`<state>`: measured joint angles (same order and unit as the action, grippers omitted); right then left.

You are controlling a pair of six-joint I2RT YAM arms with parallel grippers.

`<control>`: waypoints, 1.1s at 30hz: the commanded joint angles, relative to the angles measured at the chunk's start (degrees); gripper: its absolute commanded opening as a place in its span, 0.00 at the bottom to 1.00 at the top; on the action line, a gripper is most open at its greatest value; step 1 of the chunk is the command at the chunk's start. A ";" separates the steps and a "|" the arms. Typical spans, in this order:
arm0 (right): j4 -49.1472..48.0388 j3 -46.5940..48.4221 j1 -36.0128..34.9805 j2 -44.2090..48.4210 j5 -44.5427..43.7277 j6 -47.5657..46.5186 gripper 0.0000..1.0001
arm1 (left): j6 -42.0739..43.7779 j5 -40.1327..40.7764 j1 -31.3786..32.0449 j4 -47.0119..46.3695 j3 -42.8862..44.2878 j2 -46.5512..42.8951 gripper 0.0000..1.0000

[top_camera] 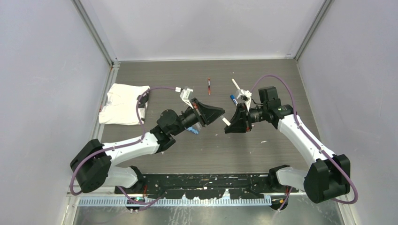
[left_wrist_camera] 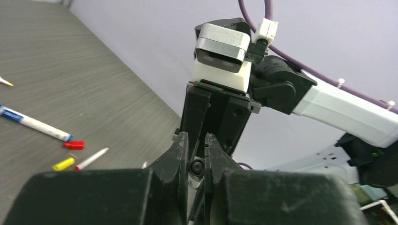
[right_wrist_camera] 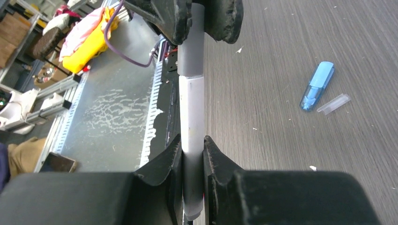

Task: Insert the pens into the pen caps
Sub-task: Insert the pen cap onto the pen.

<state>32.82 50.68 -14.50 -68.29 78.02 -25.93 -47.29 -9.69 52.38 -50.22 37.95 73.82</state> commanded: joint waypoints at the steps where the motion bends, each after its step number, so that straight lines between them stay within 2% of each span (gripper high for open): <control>1: -16.11 -0.71 0.01 0.59 -4.07 16.03 0.01 | 6.38 -7.45 0.53 8.86 3.58 -0.91 0.01; 2: -19.41 -1.73 0.07 0.94 -4.87 19.40 0.01 | 7.42 -9.34 0.49 12.11 4.64 -0.95 0.01; 5: -29.17 -3.37 -0.06 0.73 -2.63 29.83 0.01 | 8.90 -15.38 0.49 13.05 5.24 -0.04 0.01; 7: -37.12 -4.53 -0.15 0.24 -4.12 38.36 0.01 | 8.73 -18.02 0.61 11.08 4.72 1.09 0.01; 10: -42.99 -6.01 -1.00 0.84 -7.02 43.99 0.01 | 5.85 -21.93 1.23 4.18 3.98 4.20 0.01; 15: -43.40 -6.92 -1.26 1.75 -10.61 42.49 0.01 | -7.32 -26.47 1.57 -5.39 4.14 11.13 0.01; 19: -29.34 -3.31 -1.07 2.10 -13.67 30.91 0.01 | -18.62 -29.94 2.15 -9.44 2.45 13.08 0.00; 23: -22.75 -1.18 -0.09 2.46 -16.93 23.71 0.01 | -20.60 -32.88 2.16 -2.83 -0.41 10.63 0.01; 26: -19.48 -0.41 0.74 2.77 -19.08 20.87 0.01 | -21.63 -34.81 2.27 -2.24 -1.70 9.79 0.00; 29: -19.73 -0.52 1.37 2.81 -18.94 21.35 0.01 | -15.06 -34.64 3.55 2.71 -1.43 7.84 0.00; 30: -20.64 -0.80 1.50 2.77 -18.61 22.47 0.01 | -8.79 -32.79 4.68 9.14 -0.57 6.29 0.01; 32: -22.20 -1.41 1.74 2.86 -20.06 23.95 0.01 | 4.57 -22.77 9.11 29.15 3.18 1.90 0.01; 33: -22.16 -1.45 1.77 2.94 -21.29 23.95 0.01 | 8.00 -18.59 10.56 34.08 4.65 1.11 0.00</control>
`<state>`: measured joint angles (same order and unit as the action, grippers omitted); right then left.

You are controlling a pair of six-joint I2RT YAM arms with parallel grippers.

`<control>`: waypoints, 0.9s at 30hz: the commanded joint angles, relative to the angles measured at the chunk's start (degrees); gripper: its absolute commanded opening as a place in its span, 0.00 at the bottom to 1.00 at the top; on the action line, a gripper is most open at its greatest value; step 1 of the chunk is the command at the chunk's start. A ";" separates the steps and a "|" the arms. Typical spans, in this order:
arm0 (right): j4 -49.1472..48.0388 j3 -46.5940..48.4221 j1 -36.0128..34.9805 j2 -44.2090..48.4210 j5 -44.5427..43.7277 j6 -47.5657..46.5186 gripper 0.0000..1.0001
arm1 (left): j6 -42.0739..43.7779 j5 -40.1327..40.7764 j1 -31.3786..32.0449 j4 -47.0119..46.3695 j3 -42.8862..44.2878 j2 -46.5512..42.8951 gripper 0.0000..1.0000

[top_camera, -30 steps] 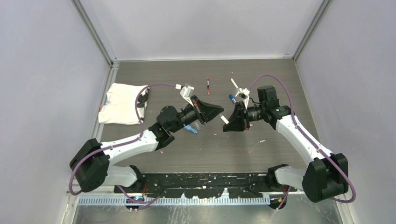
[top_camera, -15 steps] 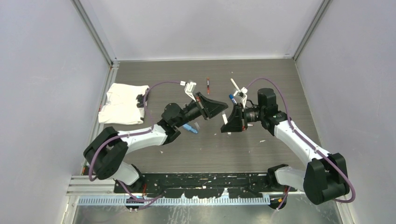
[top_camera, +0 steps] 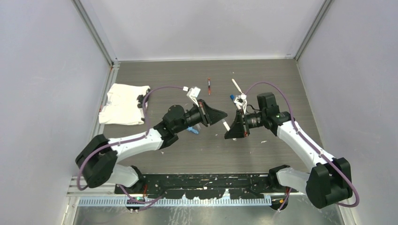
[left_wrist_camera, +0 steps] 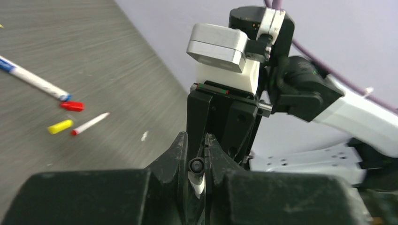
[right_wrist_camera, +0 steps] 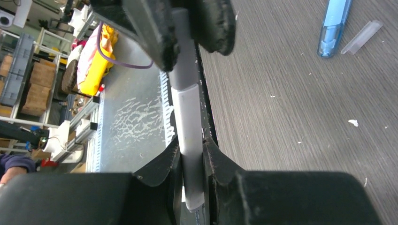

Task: Insert the pens into the pen caps
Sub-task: Insert the pen cap onto the pen.

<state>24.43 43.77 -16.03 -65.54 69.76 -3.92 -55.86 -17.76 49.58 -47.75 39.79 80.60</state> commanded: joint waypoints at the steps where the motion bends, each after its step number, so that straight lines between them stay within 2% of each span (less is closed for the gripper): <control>1: -13.50 5.53 3.38 0.15 -14.26 1.76 0.01 | 16.66 -8.75 13.80 32.10 2.99 -5.92 0.01; 6: -13.78 5.40 3.41 0.12 -14.69 1.64 0.01 | 10.36 -5.14 14.80 23.12 -1.38 -5.83 0.01; 10: -14.90 5.03 3.40 0.18 -14.21 1.89 0.01 | 2.49 -11.06 15.49 7.61 -4.02 -2.03 0.00; 18: -22.08 2.84 4.42 0.75 -10.75 7.76 0.01 | -8.40 -18.58 18.44 -16.11 -5.54 8.37 0.01; 23: -24.00 2.74 6.26 1.96 -9.74 9.35 0.01 | -10.40 -20.43 18.46 -15.91 -8.90 8.05 0.00; 27: -21.22 3.59 6.61 2.59 -9.28 6.37 0.01 | -13.16 -21.99 18.52 -15.62 -9.47 10.02 0.00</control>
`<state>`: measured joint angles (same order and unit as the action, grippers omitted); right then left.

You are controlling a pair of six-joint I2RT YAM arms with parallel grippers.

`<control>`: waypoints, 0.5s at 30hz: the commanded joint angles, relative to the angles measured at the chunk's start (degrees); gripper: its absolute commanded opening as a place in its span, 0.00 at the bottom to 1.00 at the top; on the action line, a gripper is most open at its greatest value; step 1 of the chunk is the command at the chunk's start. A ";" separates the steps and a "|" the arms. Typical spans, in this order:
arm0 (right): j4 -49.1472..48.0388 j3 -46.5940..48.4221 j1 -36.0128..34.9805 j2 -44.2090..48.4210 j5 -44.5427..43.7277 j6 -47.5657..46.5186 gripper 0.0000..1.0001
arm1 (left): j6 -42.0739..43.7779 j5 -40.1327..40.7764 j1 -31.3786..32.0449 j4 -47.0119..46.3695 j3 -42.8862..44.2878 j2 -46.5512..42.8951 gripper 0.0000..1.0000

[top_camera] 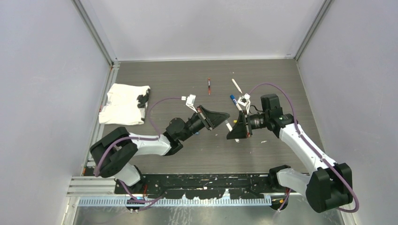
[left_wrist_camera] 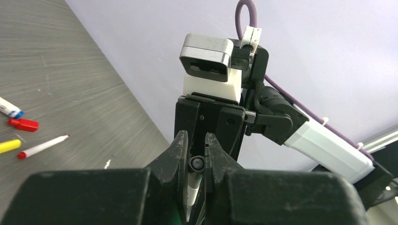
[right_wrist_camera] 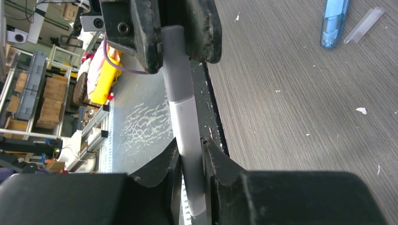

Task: Insert the pens into the pen caps
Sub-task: Insert the pen cap onto the pen.

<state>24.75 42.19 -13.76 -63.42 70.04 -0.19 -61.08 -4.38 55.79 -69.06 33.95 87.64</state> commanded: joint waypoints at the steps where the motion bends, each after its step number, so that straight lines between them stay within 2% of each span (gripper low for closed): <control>1: -21.53 5.18 4.31 0.56 -9.04 2.17 0.01 | -8.77 -35.93 12.31 4.88 -3.51 3.85 0.00; 11: -20.59 4.76 4.35 1.15 -7.14 -1.03 0.01 | -18.42 -40.96 12.25 -10.43 -3.53 9.88 0.01; 15: -19.79 4.49 4.32 1.16 -6.83 -1.24 0.01 | -16.29 -39.03 11.38 -6.24 -5.13 7.37 0.01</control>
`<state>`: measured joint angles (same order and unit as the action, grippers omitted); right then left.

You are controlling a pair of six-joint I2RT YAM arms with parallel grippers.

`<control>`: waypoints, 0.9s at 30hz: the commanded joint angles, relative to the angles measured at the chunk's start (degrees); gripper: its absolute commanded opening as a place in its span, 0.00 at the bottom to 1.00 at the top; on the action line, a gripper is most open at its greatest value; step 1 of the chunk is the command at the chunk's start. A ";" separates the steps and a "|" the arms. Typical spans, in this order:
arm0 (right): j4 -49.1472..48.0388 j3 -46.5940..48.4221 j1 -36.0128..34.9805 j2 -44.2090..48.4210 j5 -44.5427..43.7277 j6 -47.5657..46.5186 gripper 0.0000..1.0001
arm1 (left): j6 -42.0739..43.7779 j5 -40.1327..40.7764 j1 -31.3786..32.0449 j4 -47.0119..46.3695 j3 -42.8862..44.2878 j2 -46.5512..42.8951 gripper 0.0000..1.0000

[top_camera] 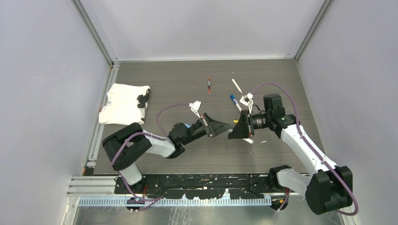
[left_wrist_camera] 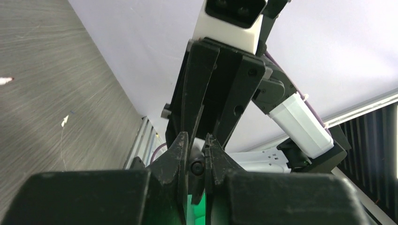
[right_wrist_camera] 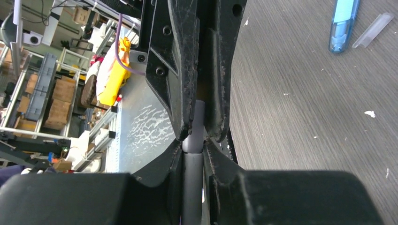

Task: Insert the pens into the pen caps
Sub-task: Insert the pen cap onto the pen.

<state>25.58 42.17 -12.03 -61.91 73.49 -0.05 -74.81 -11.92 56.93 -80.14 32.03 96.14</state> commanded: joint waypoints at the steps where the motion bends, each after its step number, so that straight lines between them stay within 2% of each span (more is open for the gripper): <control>1: -20.15 4.42 2.58 -0.51 -10.30 -1.65 0.01 | -1.73 -30.40 9.71 5.65 -3.59 -1.93 0.01; 10: -9.23 6.60 -1.73 -5.31 -12.00 -11.01 0.01 | 2.84 -15.69 2.34 11.92 -3.27 -8.14 0.01; 15: -5.65 7.62 -3.32 -7.94 -13.42 -14.64 0.01 | 2.13 -11.19 -2.46 11.68 -2.55 -9.47 0.06; 25: -5.51 7.84 -3.56 -11.25 -12.67 -14.11 0.01 | 6.13 -6.61 -7.20 18.79 -0.97 -15.73 0.41; 27: -6.06 7.84 -3.53 -11.74 -12.15 -13.43 0.01 | 7.59 -5.68 -7.57 21.58 -0.91 -17.85 0.45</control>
<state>23.33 48.14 -16.60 -72.53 65.56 -12.91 -70.22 -15.51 49.71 -59.72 29.50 84.03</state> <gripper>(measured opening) 0.239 0.420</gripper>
